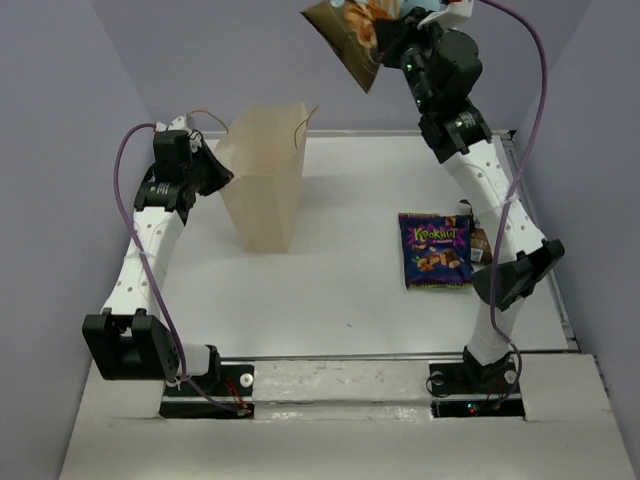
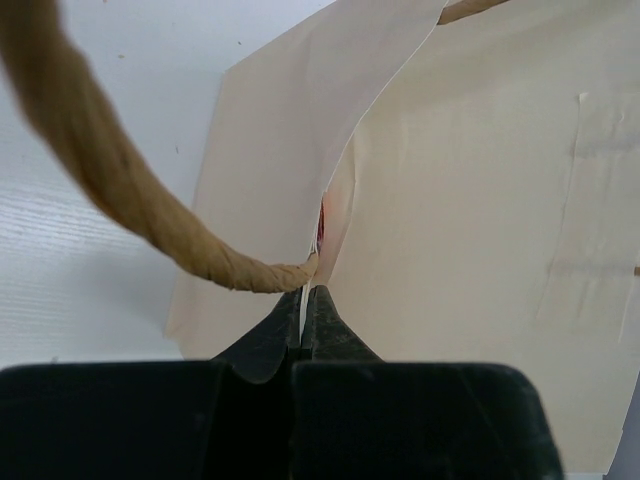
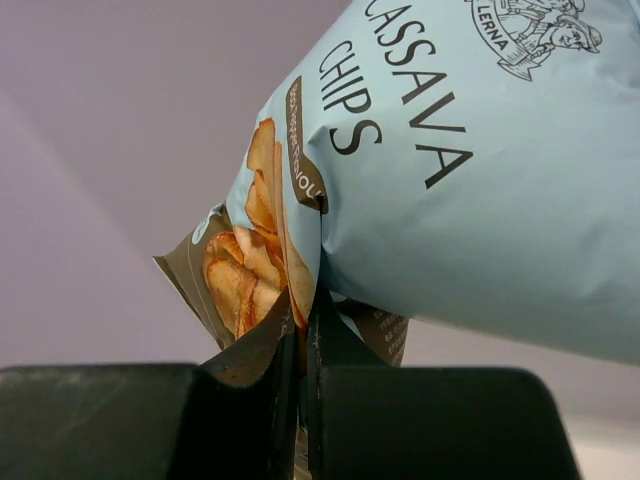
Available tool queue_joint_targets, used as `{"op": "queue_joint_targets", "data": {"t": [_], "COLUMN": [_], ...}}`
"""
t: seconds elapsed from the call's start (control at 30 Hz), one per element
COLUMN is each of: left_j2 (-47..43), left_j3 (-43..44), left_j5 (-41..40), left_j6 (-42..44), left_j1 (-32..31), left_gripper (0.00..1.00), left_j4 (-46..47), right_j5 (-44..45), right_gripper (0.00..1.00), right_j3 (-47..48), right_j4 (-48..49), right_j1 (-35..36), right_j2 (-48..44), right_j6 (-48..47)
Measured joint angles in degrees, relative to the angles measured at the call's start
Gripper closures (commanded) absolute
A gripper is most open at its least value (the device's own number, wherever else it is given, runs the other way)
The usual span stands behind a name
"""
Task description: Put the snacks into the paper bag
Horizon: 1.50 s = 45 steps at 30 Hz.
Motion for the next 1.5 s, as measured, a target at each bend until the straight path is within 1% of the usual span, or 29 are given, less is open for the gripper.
{"op": "queue_joint_targets", "data": {"t": [0.03, 0.07, 0.17, 0.23, 0.33, 0.37, 0.47, 0.67, 0.77, 0.93, 1.03, 1.13, 1.27, 1.33, 1.37, 1.4, 1.43, 1.47, 1.5], "left_j2": [0.0, 0.0, 0.0, 0.0, 0.0, 0.0, 0.1, 0.8, 1.6, 2.4, 3.0, 3.2, 3.2, 3.2, 3.2, 3.2, 3.2, 3.2, 3.2], "left_j3": [0.0, 0.0, 0.0, 0.0, 0.0, 0.0, 0.0, 0.0, 0.0, 0.4, 0.5, 0.6, 0.6, 0.6, 0.6, 0.7, 0.7, 0.7, 0.7], "left_j5": [0.0, 0.0, 0.0, 0.0, 0.0, 0.0, 0.0, 0.3, 0.9, 1.5, 1.5, 1.6, 1.9, 2.2, 2.3, 2.4, 2.5, 2.5, 2.6], "left_j6": [0.0, 0.0, 0.0, 0.0, 0.0, 0.0, -0.4, -1.5, -2.5, -3.8, -4.4, -4.7, -4.7, -4.7, -4.6, -4.5, -4.4, -4.4, -4.3], "left_j1": [0.0, 0.0, 0.0, 0.0, 0.0, 0.0, 0.0, 0.5, 1.4, 3.9, 4.6, 4.7, 4.7, 4.7, 4.7, 4.7, 4.7, 4.7, 4.7], "left_gripper": [1.00, 1.00, 1.00, 1.00, 1.00, 1.00, 1.00, 1.00, 1.00, 1.00, 1.00, 1.00, 1.00, 1.00, 1.00, 1.00, 1.00, 1.00, 1.00], "left_j4": [0.0, 0.0, 0.1, 0.1, 0.1, 0.1, 0.2, 1.0, 1.8, 2.3, 2.7, 2.7, 2.8, 2.8, 2.9, 2.9, 2.9, 2.9, 2.9], "right_j5": [-2.2, -3.3, -8.0, -10.7, -13.1, -13.8, -14.4, -16.1, -17.1, -18.0, -18.0, -18.4, -19.0, -19.3, -19.4, -19.4, -19.5, -19.4, -19.3], "right_gripper": [0.99, 0.99, 0.99, 0.99, 0.99, 0.99, 0.99, 0.99, 0.99, 0.99, 0.99, 0.99, 0.99, 0.99, 0.96, 0.89, 0.78, 0.61, 0.41], "right_j3": [3.7, 5.5, 8.7, 11.6, 13.1, 13.0, 7.4, -2.2, -7.3, -17.6, -21.0, -22.7, -22.8, -21.1, -19.4, -18.0, -15.2, -13.6, -12.8], "right_j4": [4.3, 7.2, 17.1, 22.1, 24.8, 24.9, 24.0, 20.3, 20.5, 20.1, 20.5, 20.5, 19.0, 16.7, 15.5, 14.4, 12.4, 11.1, 9.9], "right_j1": [3.6, 5.9, 12.6, 16.1, 18.5, 18.8, 18.6, 18.1, 18.1, 18.8, 19.1, 19.1, 19.1, 19.1, 19.1, 19.1, 19.1, 19.1, 19.1], "right_j2": [0.8, 1.4, 3.9, 7.7, 13.0, 14.7, 17.7, 17.7, 14.9, 5.2, 1.7, 0.4, 0.6, 1.7, 3.1, 4.0, 6.0, 7.4, 8.4], "right_j6": [-0.5, -0.6, -1.9, -3.1, -4.6, -4.9, -5.8, -8.8, -11.3, -16.7, -18.9, -20.3, -21.9, -23.3, -23.9, -24.5, -25.4, -26.2, -26.7]}}
